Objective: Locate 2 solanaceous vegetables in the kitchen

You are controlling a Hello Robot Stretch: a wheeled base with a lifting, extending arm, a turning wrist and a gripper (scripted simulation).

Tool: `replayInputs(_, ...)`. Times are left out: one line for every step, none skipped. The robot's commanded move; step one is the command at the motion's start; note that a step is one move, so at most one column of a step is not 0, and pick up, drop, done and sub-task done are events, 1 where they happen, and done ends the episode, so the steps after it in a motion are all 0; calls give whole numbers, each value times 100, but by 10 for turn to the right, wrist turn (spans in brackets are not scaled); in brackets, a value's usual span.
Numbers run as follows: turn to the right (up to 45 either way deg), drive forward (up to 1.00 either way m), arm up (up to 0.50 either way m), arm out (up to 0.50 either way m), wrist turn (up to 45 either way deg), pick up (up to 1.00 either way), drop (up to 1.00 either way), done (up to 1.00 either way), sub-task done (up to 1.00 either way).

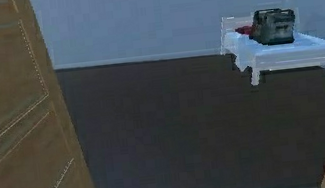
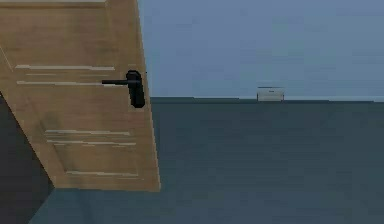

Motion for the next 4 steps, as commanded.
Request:
replayInputs(-30, 0, 0, 0, 0, 0, 0, 0, 0)
replayInputs(450, 0, 0, 0, 0, 0, 0, 0, 0)
replayInputs(450, 0, 0, 0, 0, 0, 0, 0, 0)
replayInputs(30, 0, 0, 0, 0, 0, 0, 0, 0)
